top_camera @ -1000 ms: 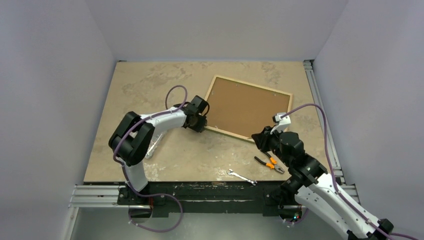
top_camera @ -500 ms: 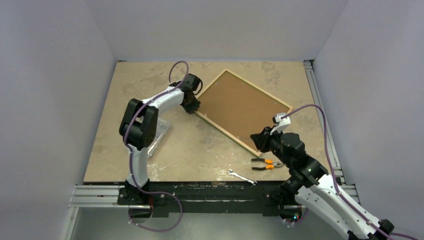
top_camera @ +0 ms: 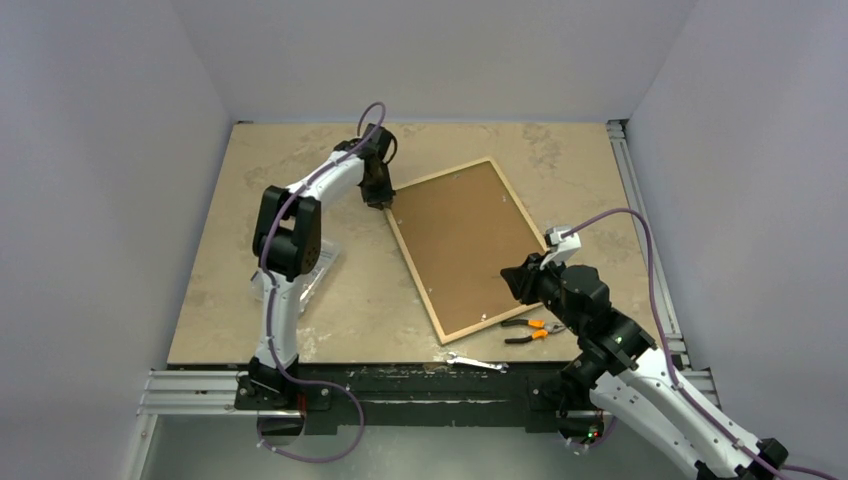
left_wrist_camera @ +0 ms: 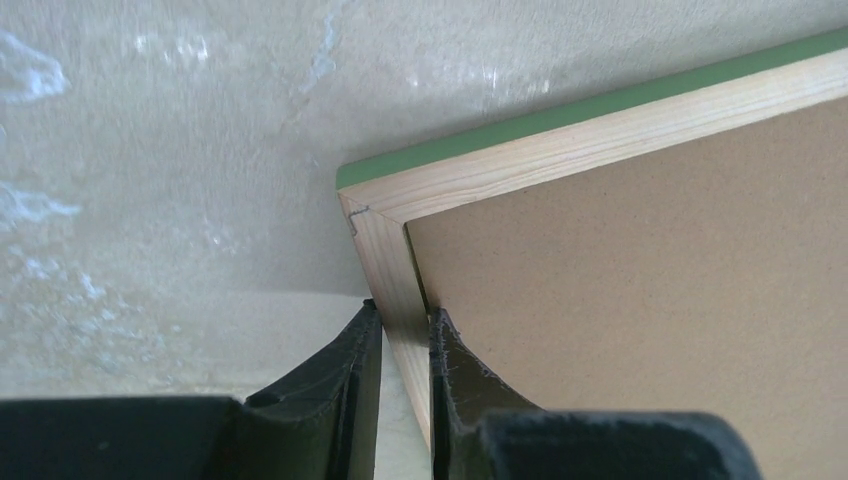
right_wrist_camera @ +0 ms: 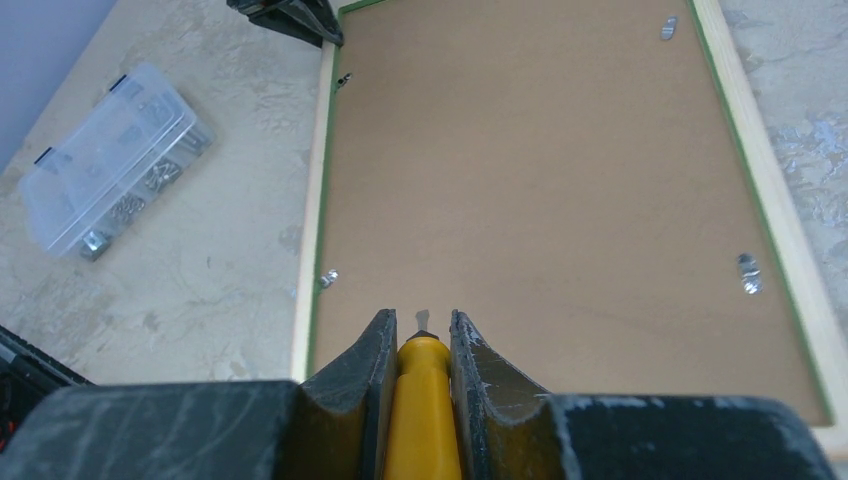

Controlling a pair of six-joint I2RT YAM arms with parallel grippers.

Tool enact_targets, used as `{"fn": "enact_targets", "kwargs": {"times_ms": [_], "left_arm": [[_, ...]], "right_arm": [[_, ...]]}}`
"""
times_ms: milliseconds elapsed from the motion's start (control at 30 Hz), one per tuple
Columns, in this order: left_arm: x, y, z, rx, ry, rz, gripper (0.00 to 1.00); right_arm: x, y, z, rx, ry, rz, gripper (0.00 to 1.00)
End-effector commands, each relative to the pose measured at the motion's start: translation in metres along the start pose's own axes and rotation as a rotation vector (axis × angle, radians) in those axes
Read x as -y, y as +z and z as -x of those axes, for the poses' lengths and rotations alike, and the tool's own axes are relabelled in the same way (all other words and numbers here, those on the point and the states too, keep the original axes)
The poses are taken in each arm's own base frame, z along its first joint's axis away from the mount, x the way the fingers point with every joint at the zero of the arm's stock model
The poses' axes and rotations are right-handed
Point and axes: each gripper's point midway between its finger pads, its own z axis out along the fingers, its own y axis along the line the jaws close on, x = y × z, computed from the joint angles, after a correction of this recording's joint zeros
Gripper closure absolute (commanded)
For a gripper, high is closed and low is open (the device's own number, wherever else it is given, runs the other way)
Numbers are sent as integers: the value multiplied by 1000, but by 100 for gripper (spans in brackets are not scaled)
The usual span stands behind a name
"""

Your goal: Take the photo out of the frame

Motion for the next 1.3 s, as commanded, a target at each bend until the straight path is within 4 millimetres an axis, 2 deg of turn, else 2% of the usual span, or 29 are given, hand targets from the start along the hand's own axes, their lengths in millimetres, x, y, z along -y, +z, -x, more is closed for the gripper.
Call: {"fn": "enact_targets", "kwargs": {"times_ms": [0, 200, 267, 333, 467, 533, 567, 600, 733, 833, 900, 967, 1067, 1100, 1133, 1267], "left_arm": [[-4, -6, 29, 13, 129, -68, 100], [4, 2, 50, 14, 105, -153, 100], [8, 2, 56, 12, 94, -187, 97], [12, -1, 61, 7, 82, -225, 88], [11, -16, 65, 1, 54, -274, 61], [9, -28, 58, -12, 37, -286, 50], [9, -43, 57, 1, 29, -296, 46], [7, -48, 49, -9, 12, -298, 41], [13, -81, 14, -37, -92, -406, 35], [23, -100, -17, -85, -144, -506, 33], [19, -107, -40, -121, -171, -507, 36], [5, -109, -60, -114, -217, -473, 40], [-8, -96, -100, -123, -281, -488, 43], [-6, -94, -111, -140, -281, -506, 43], [-1, -90, -123, -169, -265, -529, 42], [12, -85, -156, -237, -199, -555, 41]], "right_arm": [[-3, 4, 7, 26, -10, 5, 100], [1, 9, 3, -1, -16, -20, 100], [2, 11, 1, -12, -18, -30, 100], [3, 13, 0, -20, -20, -38, 100], [5, 16, -3, -36, -22, -56, 100], [6, 17, -3, -39, -20, -67, 100], [7, 17, -3, -40, -18, -72, 100], [9, 18, -3, -36, -16, -80, 100], [14, 31, -4, -52, -34, -124, 100], [11, 44, -2, -76, -52, -135, 100], [6, 55, 5, -63, -41, -127, 100], [-6, 68, 16, -38, -22, -93, 100], [-30, 94, 32, -12, 15, -20, 100], [-43, 103, 40, -8, 40, 21, 100], [-48, 117, 36, -31, 63, 25, 100], [-72, 161, 50, -65, 47, 69, 100]]}}
